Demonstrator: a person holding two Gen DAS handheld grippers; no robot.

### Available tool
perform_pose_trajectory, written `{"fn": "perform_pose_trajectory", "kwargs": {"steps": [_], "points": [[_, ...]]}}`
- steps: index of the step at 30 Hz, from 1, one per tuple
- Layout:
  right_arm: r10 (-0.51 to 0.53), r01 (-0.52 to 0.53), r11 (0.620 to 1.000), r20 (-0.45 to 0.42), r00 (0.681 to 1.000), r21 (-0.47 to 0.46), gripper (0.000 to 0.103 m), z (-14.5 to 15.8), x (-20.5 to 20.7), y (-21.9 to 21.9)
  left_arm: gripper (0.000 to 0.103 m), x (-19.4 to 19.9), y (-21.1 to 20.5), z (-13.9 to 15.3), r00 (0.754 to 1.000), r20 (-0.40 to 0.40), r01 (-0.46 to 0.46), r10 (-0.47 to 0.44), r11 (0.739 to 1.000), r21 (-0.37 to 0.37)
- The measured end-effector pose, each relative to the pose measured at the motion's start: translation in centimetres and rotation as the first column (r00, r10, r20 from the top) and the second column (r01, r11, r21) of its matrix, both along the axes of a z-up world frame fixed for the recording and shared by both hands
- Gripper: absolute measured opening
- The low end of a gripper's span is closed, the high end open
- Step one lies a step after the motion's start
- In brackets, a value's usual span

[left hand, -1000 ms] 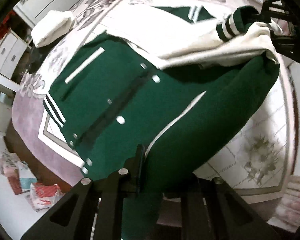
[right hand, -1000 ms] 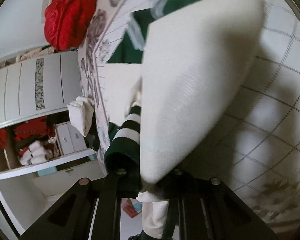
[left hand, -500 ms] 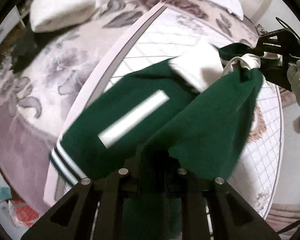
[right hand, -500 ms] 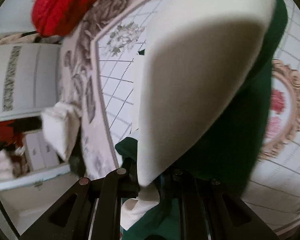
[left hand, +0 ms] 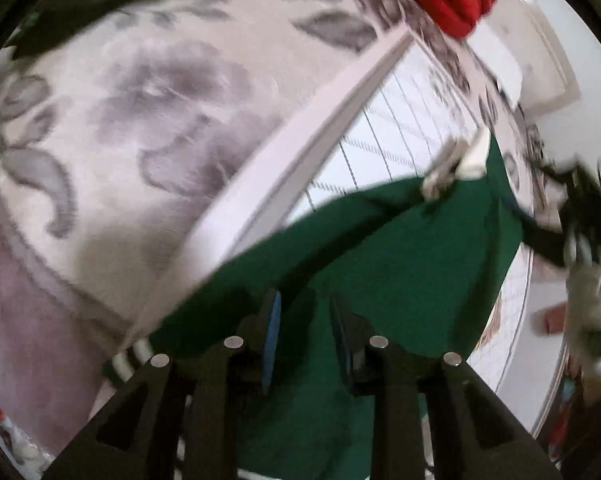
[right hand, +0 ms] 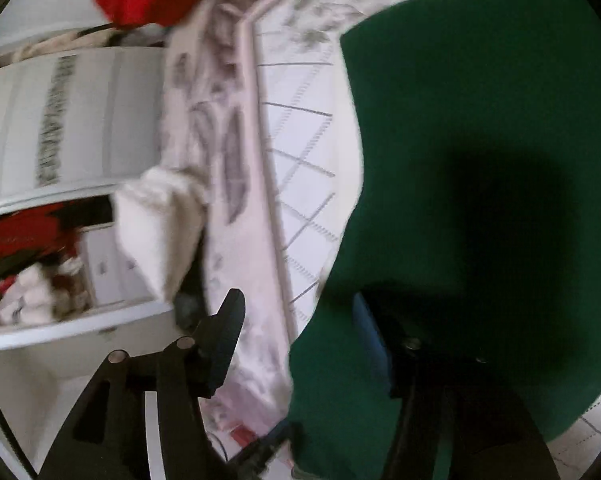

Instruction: Fold large clothes

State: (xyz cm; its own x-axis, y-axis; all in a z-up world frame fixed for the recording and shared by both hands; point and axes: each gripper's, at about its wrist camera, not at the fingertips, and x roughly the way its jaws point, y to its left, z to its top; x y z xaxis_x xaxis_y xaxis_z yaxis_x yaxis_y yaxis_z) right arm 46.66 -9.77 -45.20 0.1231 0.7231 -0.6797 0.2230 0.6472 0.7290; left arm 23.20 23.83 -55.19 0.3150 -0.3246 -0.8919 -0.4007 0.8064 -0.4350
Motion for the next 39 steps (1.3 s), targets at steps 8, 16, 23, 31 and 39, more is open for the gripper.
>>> {"fn": "perform_pose_trajectory", "kwargs": {"steps": [8,16,23,31,39], "points": [[-0.106,0.076,0.953,-0.089,0.990,-0.293,0.073,-3.3,-12.8,-9.8,0.036,-3.2,0.7,-2.4,0.995,-0.080,-0.053,0.063,0.992,0.117],[-0.037,0.019,0.994,-0.167,0.985,-0.104,0.058,-11.8,-14.6,-9.2,0.036,-5.8,-3.2,-0.9,0.994,-0.091,-0.021,0.057,0.933,0.358],[-0.004,-0.017,0.994,-0.187,0.982,-0.111,0.023,-9.7,-14.4,-12.6,0.046,-6.3,-8.1,0.3,0.999,-0.046,0.021,-0.001,0.905,0.424],[0.041,-0.081,0.938,-0.126,0.991,-0.336,0.022,-7.1,-7.4,-21.4,0.093,-7.2,-13.3,1.0,1.000,0.017,-0.011,0.007,0.981,0.195],[0.103,-0.142,0.941,-0.140,0.985,-0.307,0.061,-3.7,-11.8,-24.0,0.098,-4.3,-19.5,-0.6,0.993,-0.004,0.118,-0.119,0.989,0.091]]}}
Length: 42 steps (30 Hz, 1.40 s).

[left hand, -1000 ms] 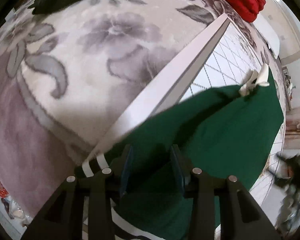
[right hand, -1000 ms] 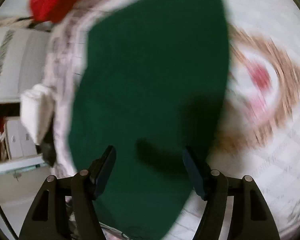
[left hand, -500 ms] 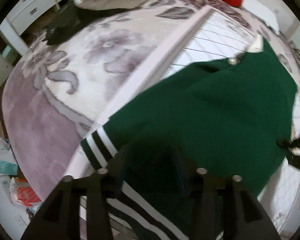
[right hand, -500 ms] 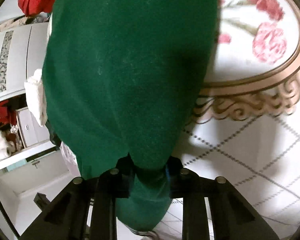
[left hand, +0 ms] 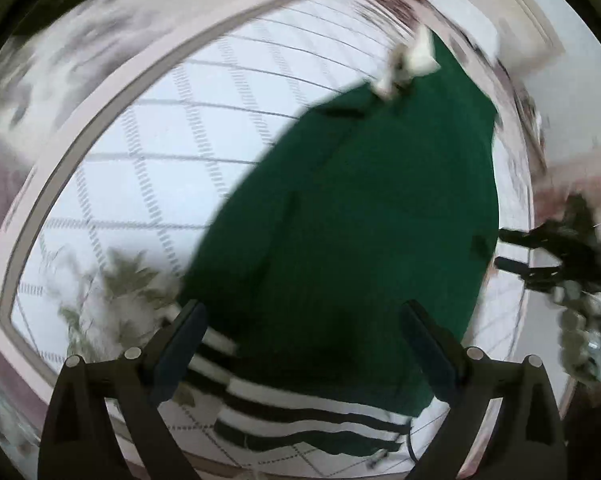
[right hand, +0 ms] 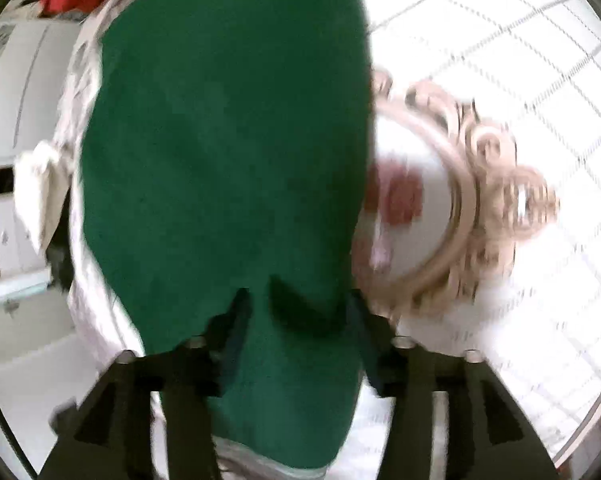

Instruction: Fold large clothes

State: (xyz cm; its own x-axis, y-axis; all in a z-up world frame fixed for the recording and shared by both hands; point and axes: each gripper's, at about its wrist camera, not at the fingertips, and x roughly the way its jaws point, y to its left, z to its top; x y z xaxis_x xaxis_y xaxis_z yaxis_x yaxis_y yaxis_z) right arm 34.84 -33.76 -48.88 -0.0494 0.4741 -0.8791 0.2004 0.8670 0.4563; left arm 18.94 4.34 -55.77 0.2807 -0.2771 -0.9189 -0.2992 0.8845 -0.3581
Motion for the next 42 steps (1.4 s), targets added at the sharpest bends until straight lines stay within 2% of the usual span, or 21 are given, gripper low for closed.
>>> {"fn": "perform_pose_trajectory", "kwargs": {"steps": [3,5,7,8,10,11,14,17,18,20,22,25,28,30,33,34,35,36,40,41,42], "points": [[-0.033,0.034,0.999,-0.013,0.999,0.037,0.061,0.2,-4.6,0.1,0.098,0.9,-2.2,-1.0,0.992,-0.040,0.126,-0.123,0.985,0.114],[-0.047,0.049,0.997,-0.035,0.998,0.058,0.061,-0.6,-8.0,0.0,0.098,1.4,-2.3,-2.4,0.986,-0.096,0.148,-0.134,0.976,0.161],[-0.077,0.081,0.994,-0.061,0.995,0.079,0.061,-1.6,-11.4,1.2,0.097,2.0,-1.8,-4.3,0.978,-0.156,0.158,-0.137,0.978,0.132],[-0.096,0.103,0.990,-0.077,0.992,0.093,0.061,-2.4,-13.5,1.8,0.087,2.2,-1.5,-5.0,0.978,-0.160,0.156,-0.136,0.981,0.119],[-0.126,0.139,0.985,-0.121,0.985,0.106,0.061,-3.9,-15.8,2.1,0.039,2.2,-0.9,-4.3,0.988,-0.087,0.140,-0.130,0.981,0.132],[-0.148,0.162,0.981,-0.136,0.980,0.104,0.061,-4.6,-16.7,1.9,0.005,2.2,-0.7,-3.6,0.989,-0.042,0.145,-0.142,0.985,0.097],[-0.160,0.175,0.980,-0.148,0.976,0.093,0.061,-5.6,-18.8,3.0,0.005,1.9,-0.5,-1.0,0.990,0.026,0.137,-0.140,0.987,0.079],[-0.150,0.163,0.983,-0.142,0.978,0.084,0.061,-5.6,-20.1,3.2,0.004,0.9,0.5,3.8,0.987,0.129,0.094,-0.099,0.995,0.044],[-0.153,0.166,0.983,-0.142,0.978,0.080,0.061,-5.6,-20.4,2.3,0.004,0.6,1.1,5.4,0.982,0.167,0.081,-0.089,0.995,0.049],[-0.151,0.164,0.983,-0.145,0.978,0.083,0.061,-5.8,-20.8,2.0,0.004,0.3,2.4,7.0,0.978,0.203,0.043,-0.058,0.996,0.076],[-0.143,0.155,0.985,-0.151,0.978,0.073,0.061,-6.0,-20.8,2.2,0.005,0.7,4.1,5.9,0.984,0.178,0.013,-0.030,0.995,0.095],[-0.141,0.155,0.985,-0.159,0.977,0.082,0.061,-6.2,-20.6,3.0,0.005,1.3,6.1,0.9,0.997,0.074,-0.002,-0.007,0.992,0.125],[-0.120,0.136,0.985,-0.141,0.983,0.110,0.061,-6.4,-20.6,3.5,0.007,1.3,7.2,-3.1,1.000,0.010,0.018,-0.019,0.992,0.122],[-0.124,0.144,0.981,-0.148,0.981,0.130,0.061,-7.3,-20.4,4.5,0.010,1.2,6.6,-3.8,0.999,0.002,0.031,-0.032,0.992,0.120],[-0.165,0.217,0.933,-0.197,0.967,0.286,0.061,-9.7,-20.4,6.2,0.015,0.9,6.5,-3.3,1.000,0.005,0.029,-0.030,0.994,0.105],[-0.178,0.237,0.915,-0.201,0.963,0.326,0.059,-10.5,-20.5,6.8,0.017,0.6,6.7,-3.1,1.000,0.000,0.026,-0.026,0.994,0.102],[-0.197,0.246,0.920,-0.184,0.963,0.305,0.035,-10.6,-20.5,7.1,0.020,0.4,6.7,-2.8,1.000,-0.001,0.022,-0.022,0.996,0.089],[-0.206,0.248,0.930,-0.176,0.963,0.272,0.023,-10.6,-20.6,7.8,0.023,0.2,7.1,-2.7,1.000,0.006,0.017,-0.017,0.997,0.079],[-0.249,0.292,0.919,-0.186,0.951,0.264,0.014,-9.5,-22.5,7.9,0.028,-0.8,6.9,-0.4,1.000,0.024,0.013,-0.016,0.995,0.101],[-0.249,0.292,0.922,-0.190,0.950,0.254,0.013,-9.1,-23.2,8.1,0.031,-1.1,6.7,0.1,0.999,0.028,0.016,-0.019,0.994,0.107],[-0.239,0.285,0.929,-0.205,0.949,0.235,0.013,-8.7,-24.2,8.4,0.038,-1.8,6.5,0.9,0.999,0.037,0.022,-0.027,0.994,0.109]]}}
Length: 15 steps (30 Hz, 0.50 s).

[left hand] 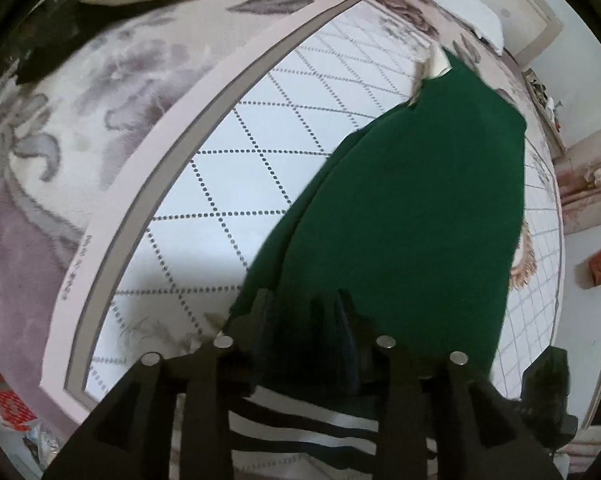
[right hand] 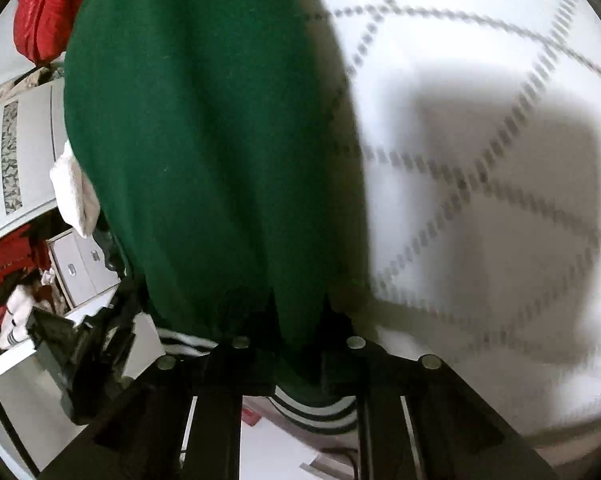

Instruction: Fold large clothes

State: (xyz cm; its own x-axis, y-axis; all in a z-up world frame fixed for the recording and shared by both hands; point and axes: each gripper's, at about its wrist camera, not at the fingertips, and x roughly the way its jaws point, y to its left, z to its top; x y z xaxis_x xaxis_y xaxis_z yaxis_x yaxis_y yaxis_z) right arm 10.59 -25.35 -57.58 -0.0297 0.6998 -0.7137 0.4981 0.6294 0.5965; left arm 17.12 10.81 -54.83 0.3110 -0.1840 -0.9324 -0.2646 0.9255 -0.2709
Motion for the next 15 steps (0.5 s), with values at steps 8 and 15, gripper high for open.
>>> {"fn": "perform_pose_trajectory", "kwargs": {"steps": [8,15], "points": [[0.222,-0.202,0.973,-0.221,0.950,0.112,0.026,-1.9,-6.7,5.3,0.043,-3.2,-2.0,-1.2,0.997,-0.081,0.022,-0.021,1.000,0.013],[0.348,-0.345,0.928,-0.006,0.938,-0.139,0.046,6.1,0.6,1.8,0.043,-2.8,-1.2,-4.4,0.990,-0.096,-0.102,0.102,0.995,0.003]]}}
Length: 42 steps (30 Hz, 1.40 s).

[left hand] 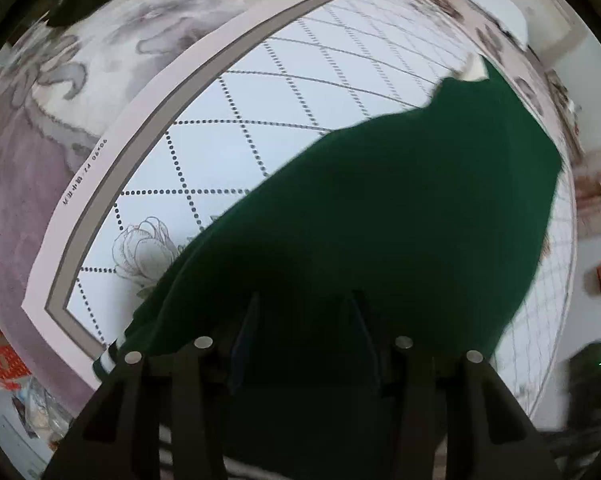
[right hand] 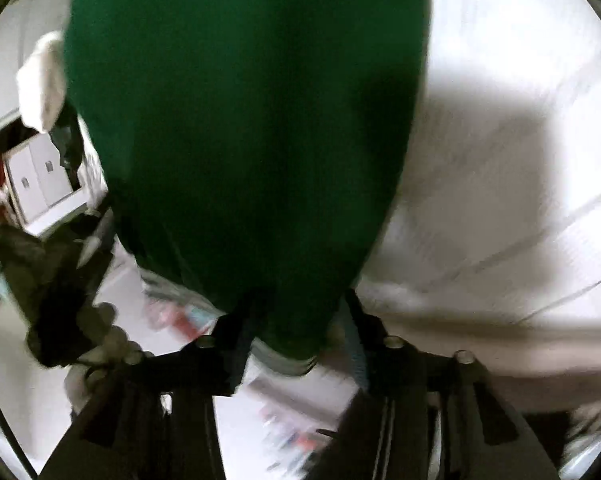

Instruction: Fold large clothes

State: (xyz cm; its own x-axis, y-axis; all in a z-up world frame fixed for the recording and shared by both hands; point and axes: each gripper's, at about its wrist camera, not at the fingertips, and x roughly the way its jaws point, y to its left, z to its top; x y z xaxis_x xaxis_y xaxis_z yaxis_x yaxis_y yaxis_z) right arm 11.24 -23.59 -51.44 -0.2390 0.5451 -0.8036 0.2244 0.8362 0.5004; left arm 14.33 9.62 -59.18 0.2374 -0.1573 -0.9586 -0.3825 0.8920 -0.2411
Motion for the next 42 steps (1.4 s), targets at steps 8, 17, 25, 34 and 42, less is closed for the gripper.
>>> {"fn": "perform_pose_trajectory", "kwargs": {"steps": [8,17,25,34,42], "points": [[0.130,-0.088,0.989,0.420,0.898,-0.117,0.022,3.5,13.8,7.2,0.043,1.9,0.9,-2.1,0.997,0.017,-0.074,0.073,0.997,0.009],[0.133,-0.127,0.991,0.233,0.963,-0.042,0.002,-1.4,20.5,8.4,0.043,2.4,0.7,-2.4,0.999,0.019,-0.033,0.033,0.999,0.037],[-0.124,0.260,0.925,0.427,0.896,-0.277,0.095,3.0,22.4,-6.9,0.043,4.4,-0.7,-0.1,0.996,0.076,-0.057,0.056,0.998,0.012],[-0.393,0.414,0.910,0.370,0.841,0.026,0.036,-3.6,25.8,-12.9,0.043,8.0,-3.3,-0.4,0.996,0.092,0.017,-0.019,0.999,0.030],[-0.829,0.892,0.449,0.351,0.435,-0.045,0.017,0.4,9.7,-22.1,0.043,8.1,-6.9,0.3,0.988,0.061,0.135,-0.140,0.988,0.079]]}}
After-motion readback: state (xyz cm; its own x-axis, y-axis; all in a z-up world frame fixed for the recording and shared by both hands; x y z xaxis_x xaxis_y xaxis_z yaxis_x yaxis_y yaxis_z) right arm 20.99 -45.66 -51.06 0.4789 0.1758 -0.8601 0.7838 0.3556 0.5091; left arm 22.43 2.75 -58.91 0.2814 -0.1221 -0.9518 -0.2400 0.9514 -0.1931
